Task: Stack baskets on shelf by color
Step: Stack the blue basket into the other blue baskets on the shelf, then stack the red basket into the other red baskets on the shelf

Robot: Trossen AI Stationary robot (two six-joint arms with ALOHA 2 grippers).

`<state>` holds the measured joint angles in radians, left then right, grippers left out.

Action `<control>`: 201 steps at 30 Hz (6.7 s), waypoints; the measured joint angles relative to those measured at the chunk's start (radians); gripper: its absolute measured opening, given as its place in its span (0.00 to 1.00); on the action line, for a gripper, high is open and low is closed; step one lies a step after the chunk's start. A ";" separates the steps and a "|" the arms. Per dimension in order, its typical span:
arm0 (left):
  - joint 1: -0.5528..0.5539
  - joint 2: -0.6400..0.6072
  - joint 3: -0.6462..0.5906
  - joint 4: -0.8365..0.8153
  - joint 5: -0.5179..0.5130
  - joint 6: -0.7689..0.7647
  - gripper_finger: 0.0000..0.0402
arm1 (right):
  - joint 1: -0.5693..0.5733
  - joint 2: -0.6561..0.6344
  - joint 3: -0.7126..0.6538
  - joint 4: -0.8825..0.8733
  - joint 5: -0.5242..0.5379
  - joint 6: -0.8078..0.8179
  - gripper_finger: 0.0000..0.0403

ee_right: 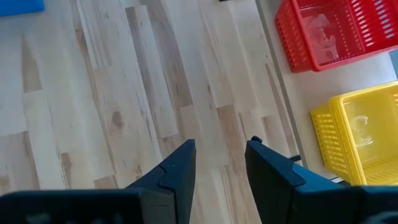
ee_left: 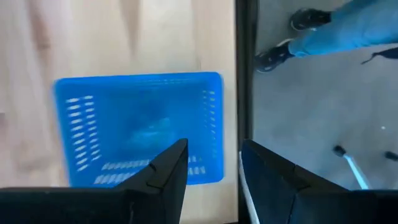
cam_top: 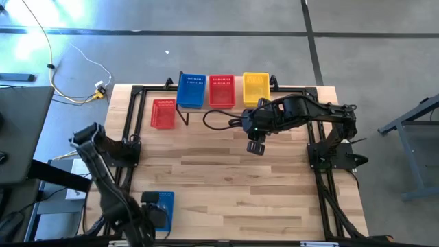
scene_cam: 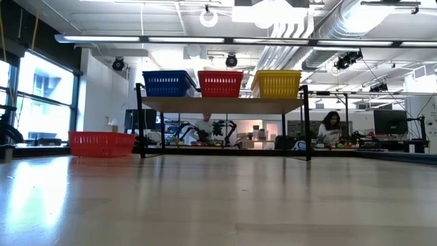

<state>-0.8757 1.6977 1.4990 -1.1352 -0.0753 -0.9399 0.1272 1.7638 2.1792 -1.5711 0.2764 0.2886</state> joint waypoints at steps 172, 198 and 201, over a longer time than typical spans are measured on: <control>1.403 -0.313 0.211 -0.408 0.000 1.133 0.38 | -0.116 0.001 -0.002 0.028 0.104 0.169 0.31; 1.177 -0.736 -0.567 -0.030 -0.145 0.863 0.37 | -0.266 0.001 -0.002 0.028 0.082 -0.010 0.31; 1.134 -0.737 -0.625 0.026 -0.206 0.859 0.37 | -0.265 0.001 -0.002 0.028 0.081 -0.010 0.31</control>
<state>0.2585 0.9604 0.8737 -1.1088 -0.2814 -0.0807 -0.1379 1.7645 2.1773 -1.5433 0.3570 0.2790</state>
